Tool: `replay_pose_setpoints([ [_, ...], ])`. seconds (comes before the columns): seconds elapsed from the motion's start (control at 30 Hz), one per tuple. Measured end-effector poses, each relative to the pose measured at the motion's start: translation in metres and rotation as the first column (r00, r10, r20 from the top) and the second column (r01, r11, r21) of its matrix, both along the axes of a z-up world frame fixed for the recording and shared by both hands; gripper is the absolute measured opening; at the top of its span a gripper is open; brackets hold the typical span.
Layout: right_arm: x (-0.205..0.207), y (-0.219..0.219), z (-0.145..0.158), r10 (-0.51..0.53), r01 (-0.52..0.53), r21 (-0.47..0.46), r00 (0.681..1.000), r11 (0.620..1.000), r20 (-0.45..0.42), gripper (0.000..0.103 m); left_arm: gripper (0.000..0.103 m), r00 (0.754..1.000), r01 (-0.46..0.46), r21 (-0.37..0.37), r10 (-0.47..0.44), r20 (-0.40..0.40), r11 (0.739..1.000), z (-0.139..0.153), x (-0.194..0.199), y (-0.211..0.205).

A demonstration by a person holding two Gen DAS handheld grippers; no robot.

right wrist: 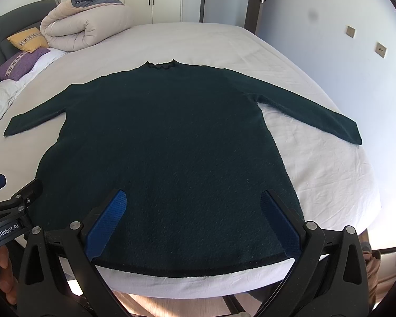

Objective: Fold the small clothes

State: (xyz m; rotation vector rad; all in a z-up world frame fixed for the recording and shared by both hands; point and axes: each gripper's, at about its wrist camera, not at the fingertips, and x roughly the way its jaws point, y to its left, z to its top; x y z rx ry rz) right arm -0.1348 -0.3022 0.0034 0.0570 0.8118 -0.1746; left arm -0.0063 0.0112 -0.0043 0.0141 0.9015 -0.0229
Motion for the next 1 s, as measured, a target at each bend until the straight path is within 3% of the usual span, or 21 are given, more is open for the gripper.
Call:
replay_pose_setpoints([
  [1.0,0.001,0.001,-0.003,0.001,-0.001,-0.001,1.000,1.000,-0.005,0.103,0.103,1.000,0.002,0.000,-0.002,-0.010,1.000,-0.005,-0.002,-0.001],
])
